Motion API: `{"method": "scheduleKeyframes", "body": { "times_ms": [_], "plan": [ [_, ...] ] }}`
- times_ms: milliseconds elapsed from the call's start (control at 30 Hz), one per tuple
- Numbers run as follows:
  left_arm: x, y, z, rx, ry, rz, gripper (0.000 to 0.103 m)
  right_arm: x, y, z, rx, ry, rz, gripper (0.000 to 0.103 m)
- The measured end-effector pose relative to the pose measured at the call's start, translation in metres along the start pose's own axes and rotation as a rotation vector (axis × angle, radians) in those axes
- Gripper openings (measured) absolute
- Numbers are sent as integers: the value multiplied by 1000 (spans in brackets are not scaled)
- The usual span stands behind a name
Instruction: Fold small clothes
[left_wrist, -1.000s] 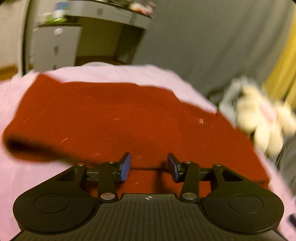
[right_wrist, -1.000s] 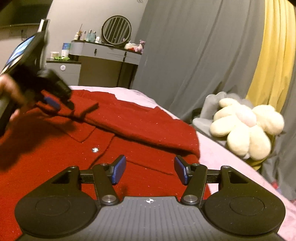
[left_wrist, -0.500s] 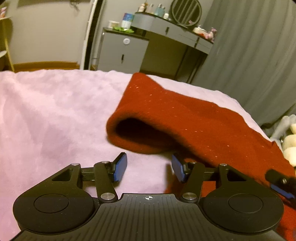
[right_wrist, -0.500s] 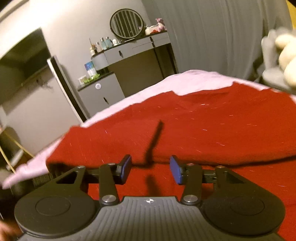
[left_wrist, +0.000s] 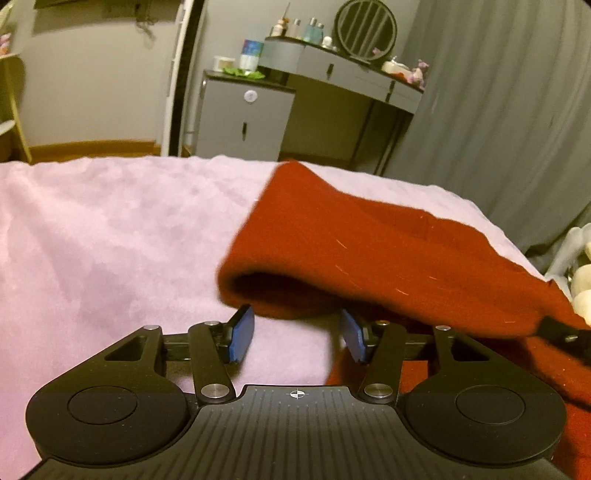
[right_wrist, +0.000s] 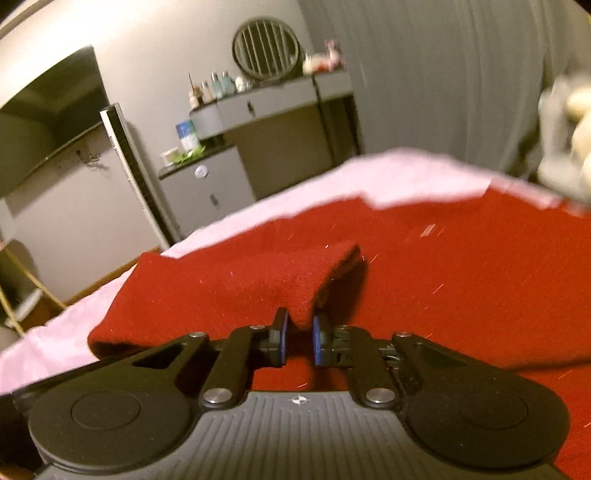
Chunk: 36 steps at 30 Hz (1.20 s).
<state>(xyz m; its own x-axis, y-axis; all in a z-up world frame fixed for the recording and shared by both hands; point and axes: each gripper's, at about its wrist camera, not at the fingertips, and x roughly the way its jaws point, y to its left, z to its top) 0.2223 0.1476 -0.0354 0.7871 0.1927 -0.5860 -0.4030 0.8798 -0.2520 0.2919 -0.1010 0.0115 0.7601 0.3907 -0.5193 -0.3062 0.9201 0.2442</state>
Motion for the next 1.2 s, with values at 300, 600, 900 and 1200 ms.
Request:
{"method": "scheduleKeyframes", "body": {
  "times_ms": [300,600,900,1200],
  "plan": [
    [0,-16,-10,41,-2,9,55,-16,-70,3,-63,49,-372,19],
    [-1,-34,-27,65,-22,-86,73,-5,-101,2,163,41,-266,34],
    [4,-35,-43,59,-63,-109,85,-5,-78,25,-108,-39,-419,14],
    [7,-33,-43,61,-69,-123,89,-22,-111,10,-120,-3,-568,14]
  ]
}}
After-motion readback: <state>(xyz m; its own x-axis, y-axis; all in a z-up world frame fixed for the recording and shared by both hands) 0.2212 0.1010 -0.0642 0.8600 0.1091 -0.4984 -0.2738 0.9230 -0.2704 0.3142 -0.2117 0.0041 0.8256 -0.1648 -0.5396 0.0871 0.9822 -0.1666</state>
